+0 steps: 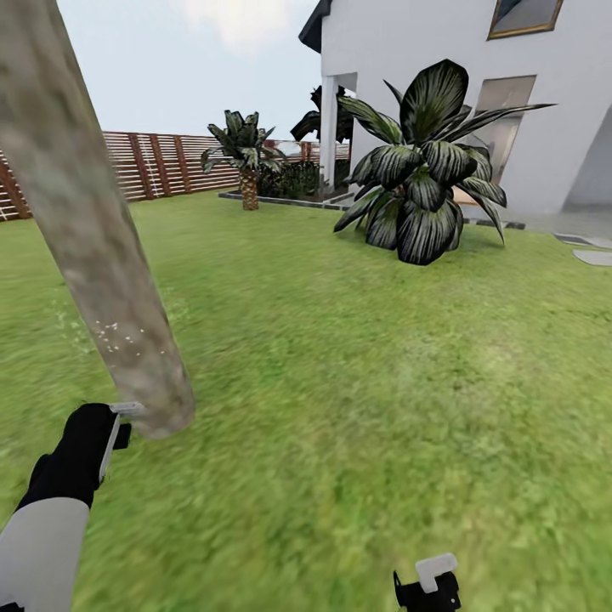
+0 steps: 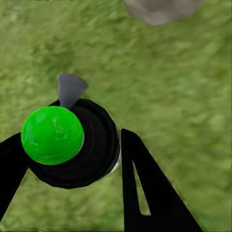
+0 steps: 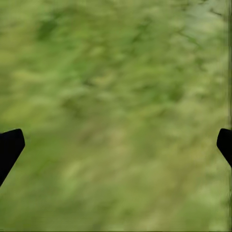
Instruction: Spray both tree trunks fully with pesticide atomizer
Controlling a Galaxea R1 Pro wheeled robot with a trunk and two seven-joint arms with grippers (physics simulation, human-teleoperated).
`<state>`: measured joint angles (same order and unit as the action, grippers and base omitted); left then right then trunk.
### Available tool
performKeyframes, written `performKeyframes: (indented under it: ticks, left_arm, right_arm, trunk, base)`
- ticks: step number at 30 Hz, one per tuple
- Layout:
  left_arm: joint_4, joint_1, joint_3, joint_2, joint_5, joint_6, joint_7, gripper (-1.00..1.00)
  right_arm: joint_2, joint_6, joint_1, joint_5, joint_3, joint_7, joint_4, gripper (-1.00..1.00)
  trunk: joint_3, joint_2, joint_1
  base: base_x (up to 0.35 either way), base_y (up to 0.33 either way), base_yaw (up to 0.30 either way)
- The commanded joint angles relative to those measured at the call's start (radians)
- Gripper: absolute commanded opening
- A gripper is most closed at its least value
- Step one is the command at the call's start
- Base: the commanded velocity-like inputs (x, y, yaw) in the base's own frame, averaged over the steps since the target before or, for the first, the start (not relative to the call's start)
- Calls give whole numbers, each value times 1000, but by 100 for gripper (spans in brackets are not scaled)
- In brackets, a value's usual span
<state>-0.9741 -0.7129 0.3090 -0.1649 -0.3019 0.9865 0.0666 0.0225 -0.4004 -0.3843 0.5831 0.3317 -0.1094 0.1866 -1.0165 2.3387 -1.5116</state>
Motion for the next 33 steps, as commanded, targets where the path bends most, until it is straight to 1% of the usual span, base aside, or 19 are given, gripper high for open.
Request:
performKeyframes:
  ticks: [1,3,5,6,8,10,11,14,15,19,25,33]
  left_arm:
    - [-7,5,0,11,20,4,19,-100]
    - [-9,12,1,33,26,2,26,-100]
    - [-17,38,2,43,31,-3,25,-100]
    - [-33,50,2,46,34,-7,25,-100]
    - [-46,57,3,48,35,-9,23,-100]
    - [-51,60,4,49,47,-10,22,-100]
    - [-52,60,4,49,68,-11,22,-100]
    - [-53,63,3,42,153,-10,22,-100]
    - [-54,66,5,40,174,-11,26,-100]
    - [-54,67,4,46,184,-14,31,-100]
    - [-54,67,0,48,187,-15,32,-100]
    - [-52,67,-2,50,179,-15,36,-100]
  right_arm:
    - [1,-3,-1,11,6,-5,-1,100]
    - [1,-3,-1,11,6,-6,-1,100]
    - [1,-3,-1,11,6,-6,-1,100]
    - [1,-3,-1,11,5,-5,-1,100]
    - [2,-3,-1,11,5,-5,-1,100]
    - [2,-3,-1,11,4,-6,-1,100]
    - [2,-3,-1,11,4,-6,-1,100]
    - [2,-3,-1,11,4,-6,-2,100]
    - [2,-3,-1,11,4,-6,-2,100]
    - [2,-3,-1,11,5,-6,-3,100]
    - [2,-3,-1,11,4,-5,-3,100]
    - [2,-3,-1,11,4,-6,-3,100]
  trunk:
    - [-1,0,0]
    - [-1,0,0]
    - [-1,0,0]
    - [-1,0,0]
    - [-1,0,0]
    - [-1,0,0]
    - [-1,0,0]
    - [-1,0,0]
    - [-1,0,0]
    - [-1,0,0]
    - [-1,0,0]
    - [-1,0,0]
  base:
    - [235,-195,0]
    - [235,-195,0]
    - [238,-192,0]
    - [242,-187,0]
    - [242,-186,0]
    - [243,-186,50]
    - [232,-196,156]
    - [128,-243,240]
    - [21,-273,271]
    - [-57,-199,275]
    - [-8,-15,277]
    - [121,-204,277]
